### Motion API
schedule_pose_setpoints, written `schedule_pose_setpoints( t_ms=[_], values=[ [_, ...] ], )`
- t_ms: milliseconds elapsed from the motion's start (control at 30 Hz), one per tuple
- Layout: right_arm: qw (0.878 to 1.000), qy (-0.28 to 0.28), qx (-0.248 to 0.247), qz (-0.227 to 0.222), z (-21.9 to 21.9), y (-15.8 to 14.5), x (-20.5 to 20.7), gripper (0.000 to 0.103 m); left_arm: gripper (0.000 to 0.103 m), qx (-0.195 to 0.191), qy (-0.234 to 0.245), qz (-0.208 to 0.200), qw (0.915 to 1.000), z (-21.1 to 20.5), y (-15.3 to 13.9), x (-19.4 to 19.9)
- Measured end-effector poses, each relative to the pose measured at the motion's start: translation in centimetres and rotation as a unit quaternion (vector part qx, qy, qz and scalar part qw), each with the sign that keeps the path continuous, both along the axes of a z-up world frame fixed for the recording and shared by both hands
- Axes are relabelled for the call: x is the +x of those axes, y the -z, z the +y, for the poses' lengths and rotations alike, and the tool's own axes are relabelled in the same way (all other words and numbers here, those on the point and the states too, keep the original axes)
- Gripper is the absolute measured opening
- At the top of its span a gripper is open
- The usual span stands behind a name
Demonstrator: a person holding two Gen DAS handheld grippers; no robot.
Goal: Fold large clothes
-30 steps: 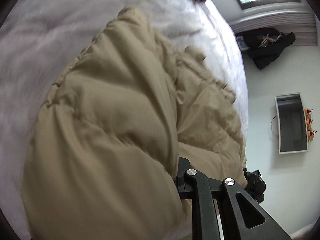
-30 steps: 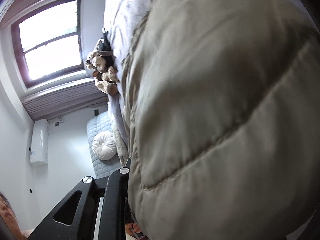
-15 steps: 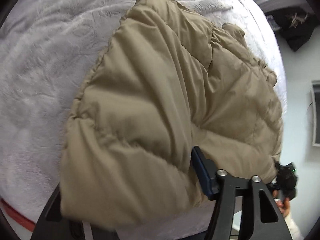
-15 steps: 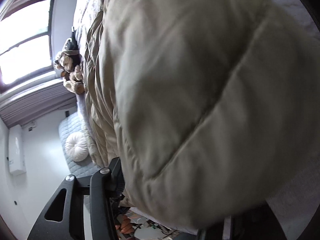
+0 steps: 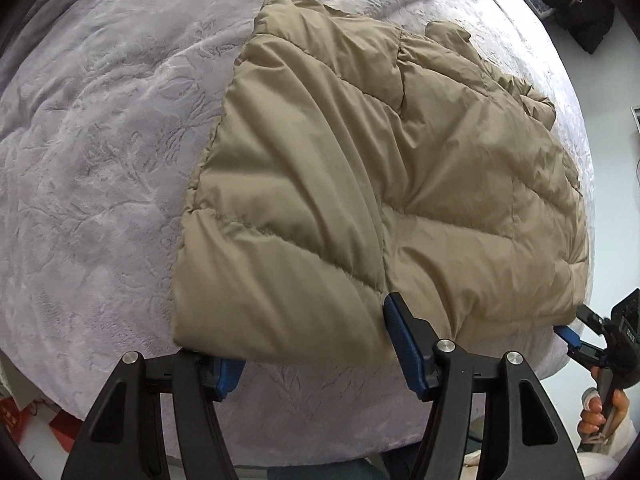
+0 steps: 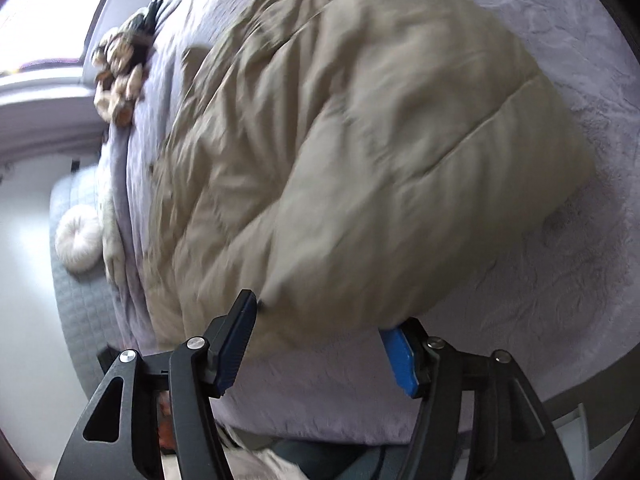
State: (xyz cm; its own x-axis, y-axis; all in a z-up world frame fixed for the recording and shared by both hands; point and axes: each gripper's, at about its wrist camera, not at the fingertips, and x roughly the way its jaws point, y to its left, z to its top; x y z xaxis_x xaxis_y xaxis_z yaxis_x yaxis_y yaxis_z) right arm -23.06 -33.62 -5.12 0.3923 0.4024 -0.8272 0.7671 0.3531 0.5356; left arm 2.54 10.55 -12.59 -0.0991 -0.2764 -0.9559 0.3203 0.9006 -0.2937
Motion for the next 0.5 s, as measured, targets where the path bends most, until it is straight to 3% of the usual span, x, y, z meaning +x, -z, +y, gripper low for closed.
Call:
schedule_pose_setpoints(
  t_ms=[33, 100, 233, 300, 500],
  values=[
    [1.0, -0.018, 0.002, -0.002, 0.9, -0.6, -0.7, 0.07, 0.081, 0.0, 0.001, 0.0, 1.0, 0.1, 0.0, -0.1],
    [0.999, -0.052, 0.007, -0.007, 2.5, -0.9, 0.1, 0.07, 0.1, 0.0, 0.0, -0.008, 1.0, 0.2, -0.2, -0.2],
    [0.992, -0.121, 0.022, -0.033, 5.3, -1.9, 2.8, 0.07, 0.102, 0.011, 0.003, -0.032, 0.9994, -0.5, -0.8, -0.2],
    [0.987, -0.154, 0.018, -0.042, 6.5, -2.2, 3.2, 0.08, 0.102, 0.019, 0.008, -0.038, 0.9991, -0.3, -1.0, 0.0],
    [0.974, -0.216, 0.0, -0.07, 9.0, -3.5, 5.2, 0.088, 0.102, 0.023, 0.009, -0.067, 0.9975, 0.7, -2.7, 0.6]
  ],
)
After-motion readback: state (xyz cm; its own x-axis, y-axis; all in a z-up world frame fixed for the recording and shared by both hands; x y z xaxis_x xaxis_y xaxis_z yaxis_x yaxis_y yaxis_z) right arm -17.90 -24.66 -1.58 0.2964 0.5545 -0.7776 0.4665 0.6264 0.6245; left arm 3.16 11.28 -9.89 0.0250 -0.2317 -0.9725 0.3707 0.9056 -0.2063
